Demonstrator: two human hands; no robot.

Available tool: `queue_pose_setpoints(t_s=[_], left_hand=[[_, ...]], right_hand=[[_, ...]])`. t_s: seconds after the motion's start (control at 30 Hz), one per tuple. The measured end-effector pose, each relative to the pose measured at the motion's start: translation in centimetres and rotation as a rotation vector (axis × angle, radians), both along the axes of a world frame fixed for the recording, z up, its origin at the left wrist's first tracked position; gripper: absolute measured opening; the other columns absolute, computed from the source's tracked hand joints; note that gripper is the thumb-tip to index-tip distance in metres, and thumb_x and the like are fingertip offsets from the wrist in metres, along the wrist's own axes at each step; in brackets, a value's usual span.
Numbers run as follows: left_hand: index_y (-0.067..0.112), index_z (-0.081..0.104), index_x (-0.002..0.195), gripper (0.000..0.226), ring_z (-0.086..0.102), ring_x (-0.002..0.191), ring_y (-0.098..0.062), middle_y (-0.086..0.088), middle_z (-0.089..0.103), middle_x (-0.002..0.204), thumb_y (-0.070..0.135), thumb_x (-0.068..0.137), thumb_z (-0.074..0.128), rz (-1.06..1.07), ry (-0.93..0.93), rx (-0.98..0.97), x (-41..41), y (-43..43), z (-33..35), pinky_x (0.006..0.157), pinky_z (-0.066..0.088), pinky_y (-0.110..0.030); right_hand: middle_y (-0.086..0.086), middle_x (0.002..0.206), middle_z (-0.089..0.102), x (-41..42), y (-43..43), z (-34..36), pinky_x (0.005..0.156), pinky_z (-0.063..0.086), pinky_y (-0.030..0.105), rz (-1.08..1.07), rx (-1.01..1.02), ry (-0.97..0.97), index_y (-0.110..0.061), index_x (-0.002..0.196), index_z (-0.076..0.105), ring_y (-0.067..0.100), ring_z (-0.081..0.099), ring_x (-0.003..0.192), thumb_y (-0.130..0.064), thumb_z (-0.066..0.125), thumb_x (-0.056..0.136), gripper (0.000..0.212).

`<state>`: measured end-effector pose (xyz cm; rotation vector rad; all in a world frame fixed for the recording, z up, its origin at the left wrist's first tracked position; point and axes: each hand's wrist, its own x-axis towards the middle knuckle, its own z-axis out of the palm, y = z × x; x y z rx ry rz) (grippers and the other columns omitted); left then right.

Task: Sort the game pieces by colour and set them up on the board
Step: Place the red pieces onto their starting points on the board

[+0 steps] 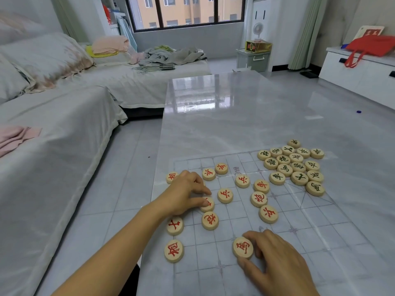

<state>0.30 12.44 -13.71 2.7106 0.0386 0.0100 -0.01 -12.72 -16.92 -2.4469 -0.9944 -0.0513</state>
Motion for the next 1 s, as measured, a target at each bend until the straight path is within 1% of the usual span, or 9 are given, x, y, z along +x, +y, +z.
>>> queue_pose_setpoints(t_s=[0.17, 0.33, 0.4, 0.5, 0.6, 0.67, 0.77, 0.93, 1.0], left_hand=[[0.025, 0.063, 0.118, 0.040, 0.039, 0.100, -0.011, 0.008, 0.049, 0.102, 0.037, 0.080, 0.067, -0.012, 0.093, -0.037, -0.1, -0.5, 0.3, 0.088, 0.039, -0.026], [0.025, 0.056, 0.126, 0.043, 0.038, 0.101, -0.008, 0.004, 0.051, 0.114, 0.032, 0.084, 0.065, -0.054, 0.156, -0.021, -0.2, -0.2, 0.7, 0.089, 0.036, -0.022], [0.026, 0.054, 0.127, 0.045, 0.038, 0.100, -0.008, 0.005, 0.051, 0.114, 0.031, 0.084, 0.064, -0.076, 0.175, 0.014, -0.3, 0.0, 0.7, 0.089, 0.036, -0.022], [0.026, 0.055, 0.125, 0.043, 0.039, 0.097, -0.007, 0.010, 0.047, 0.105, 0.030, 0.084, 0.066, -0.061, 0.130, -0.017, -0.4, 0.0, 0.6, 0.083, 0.034, -0.017], [0.024, 0.057, 0.121, 0.041, 0.041, 0.091, -0.003, 0.010, 0.048, 0.102, 0.028, 0.081, 0.069, -0.017, 0.050, -0.096, -0.7, 0.2, 1.0, 0.072, 0.034, -0.007], [0.022, 0.059, 0.117, 0.040, 0.044, 0.088, -0.005, 0.008, 0.050, 0.102, 0.024, 0.079, 0.071, 0.027, 0.020, -0.150, -1.0, 0.8, 1.4, 0.070, 0.037, -0.007], [0.024, 0.059, 0.112, 0.035, 0.051, 0.091, -0.012, 0.005, 0.055, 0.106, 0.016, 0.079, 0.070, 0.108, -0.014, -0.222, -1.7, 2.2, 1.6, 0.071, 0.040, -0.009], [0.027, 0.057, 0.107, 0.034, 0.050, 0.084, -0.008, 0.007, 0.059, 0.101, 0.012, 0.079, 0.070, 0.249, -0.086, -0.365, -2.8, 4.1, 1.0, 0.072, 0.040, -0.011], [0.025, 0.058, 0.109, 0.035, 0.050, 0.084, -0.006, 0.006, 0.059, 0.101, 0.015, 0.078, 0.072, 0.281, -0.091, -0.407, -3.1, 4.5, 0.7, 0.073, 0.041, -0.012]], right_hand=[[-0.031, 0.062, 0.016, 0.2, 0.0, -0.2, 0.049, 0.024, 0.003, -0.010, 0.015, 0.057, -0.045, 0.086, 0.049, -0.001, 0.063, 0.071, -0.064, 0.044, 0.062, 0.031], [-0.026, 0.069, 0.031, 0.3, -0.3, -0.3, 0.061, 0.032, 0.008, 0.038, 0.020, 0.134, -0.045, 0.100, 0.051, -0.002, 0.057, 0.097, -0.067, 0.036, 0.061, 0.047], [-0.025, 0.073, 0.029, 0.1, -0.2, 0.1, 0.055, 0.031, 0.009, 0.041, -0.029, 0.117, -0.044, 0.100, 0.050, -0.002, 0.062, 0.093, -0.064, 0.039, 0.062, 0.044], [-0.032, 0.065, 0.023, 0.1, -0.1, 0.8, 0.049, 0.027, 0.007, 0.016, -0.049, 0.083, -0.045, 0.097, 0.048, -0.003, 0.062, 0.082, -0.063, 0.042, 0.062, 0.039], [-0.028, 0.074, 0.032, 0.1, -0.3, 0.7, 0.063, 0.030, 0.008, 0.021, -0.005, 0.101, -0.047, 0.110, 0.044, -0.002, 0.048, 0.094, -0.065, 0.044, 0.072, 0.042], [-0.023, 0.085, 0.036, 0.2, -0.2, 1.2, 0.066, 0.029, 0.008, 0.032, -0.069, 0.101, -0.047, 0.117, 0.037, -0.001, 0.039, 0.095, -0.061, 0.047, 0.081, 0.040], [-0.015, 0.100, 0.039, 0.0, 0.2, 1.7, 0.073, 0.029, 0.014, 0.041, -0.146, 0.079, -0.044, 0.127, 0.033, 0.003, 0.040, 0.101, -0.055, 0.045, 0.086, 0.044], [-0.015, 0.100, 0.034, -1.5, 1.4, 1.9, 0.070, 0.027, 0.009, 0.150, -0.162, 0.102, -0.044, 0.132, 0.030, 0.004, 0.034, 0.095, -0.053, 0.044, 0.088, 0.047], [-0.016, 0.103, 0.032, -2.4, 2.3, 2.0, 0.073, 0.027, 0.012, 0.188, -0.182, 0.122, -0.044, 0.133, 0.029, 0.004, 0.030, 0.094, -0.053, 0.045, 0.087, 0.050]])
